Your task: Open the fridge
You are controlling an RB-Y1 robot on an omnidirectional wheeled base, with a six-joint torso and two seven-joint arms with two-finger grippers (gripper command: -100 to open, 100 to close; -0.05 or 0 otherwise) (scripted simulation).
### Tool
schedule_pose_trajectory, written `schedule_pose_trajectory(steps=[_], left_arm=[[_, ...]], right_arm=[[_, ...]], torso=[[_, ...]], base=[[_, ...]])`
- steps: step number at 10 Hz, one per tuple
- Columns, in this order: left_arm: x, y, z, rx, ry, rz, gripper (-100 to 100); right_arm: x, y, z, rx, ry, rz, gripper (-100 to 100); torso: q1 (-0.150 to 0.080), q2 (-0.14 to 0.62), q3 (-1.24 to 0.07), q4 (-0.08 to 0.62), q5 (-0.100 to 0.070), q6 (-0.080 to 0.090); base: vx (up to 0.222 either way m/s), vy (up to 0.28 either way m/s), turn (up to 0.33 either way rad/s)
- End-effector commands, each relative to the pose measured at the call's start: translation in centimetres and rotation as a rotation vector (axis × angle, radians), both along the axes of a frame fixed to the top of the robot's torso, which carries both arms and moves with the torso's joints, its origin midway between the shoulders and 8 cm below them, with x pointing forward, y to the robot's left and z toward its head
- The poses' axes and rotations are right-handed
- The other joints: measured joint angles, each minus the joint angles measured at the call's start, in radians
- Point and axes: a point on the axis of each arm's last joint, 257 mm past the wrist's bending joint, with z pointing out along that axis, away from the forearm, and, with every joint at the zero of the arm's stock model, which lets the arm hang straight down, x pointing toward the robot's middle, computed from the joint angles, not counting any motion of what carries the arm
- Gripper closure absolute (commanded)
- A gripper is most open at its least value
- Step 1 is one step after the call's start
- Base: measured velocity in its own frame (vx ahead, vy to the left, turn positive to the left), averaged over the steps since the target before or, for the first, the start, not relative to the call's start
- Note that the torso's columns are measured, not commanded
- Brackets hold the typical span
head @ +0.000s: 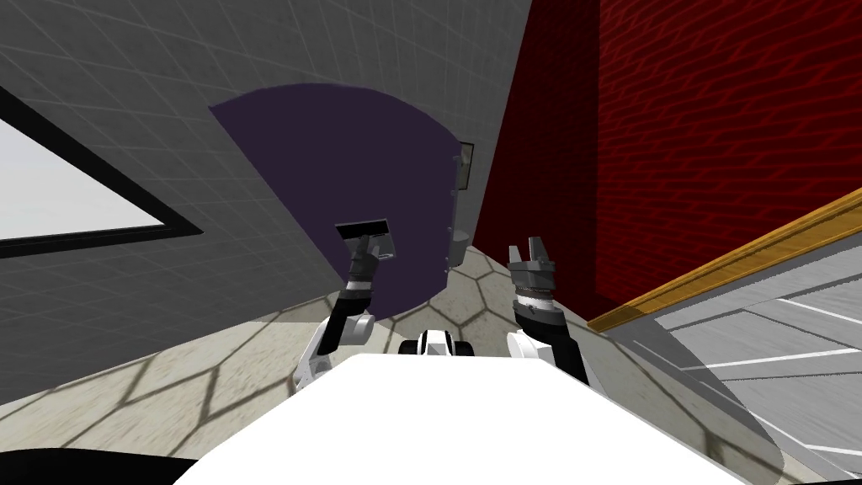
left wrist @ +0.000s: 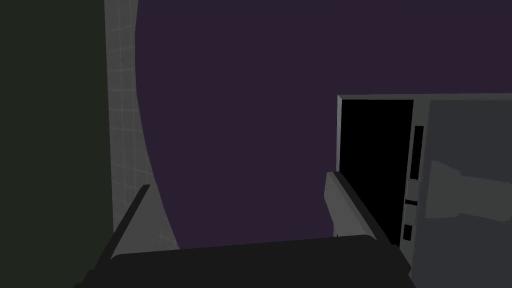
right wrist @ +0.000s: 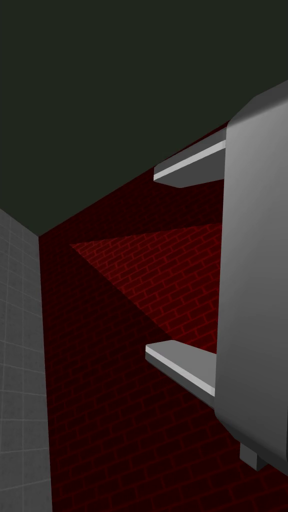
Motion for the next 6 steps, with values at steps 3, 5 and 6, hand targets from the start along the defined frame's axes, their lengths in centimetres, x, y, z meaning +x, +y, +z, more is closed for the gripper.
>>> schedule_pose_trajectory(steps=[3,5,6], left_arm=[[3.5,-1.3,-1.1,0.025,0.067,-0.031,-100],[4.6,-1.8,-1.3,0.031,0.086,-0.040,-100],[5.6,-2.3,-1.5,0.037,0.106,-0.048,-100]], right_arm=[[0.0,0.0,0.0,0.000,0.000,0.000,0],[0.0,0.0,0.0,0.000,0.000,0.000,0],[0.0,0.0,0.0,0.000,0.000,0.000,0]], torso=[[0.000,0.001,0.000,0.000,0.000,0.000],[0.000,0.000,0.000,0.000,0.000,0.000],[0.000,0.000,0.000,0.000,0.000,0.000]], base=[[0.023,-0.013,-0.059],[0.022,-0.015,-0.077],[0.019,-0.012,-0.058]])
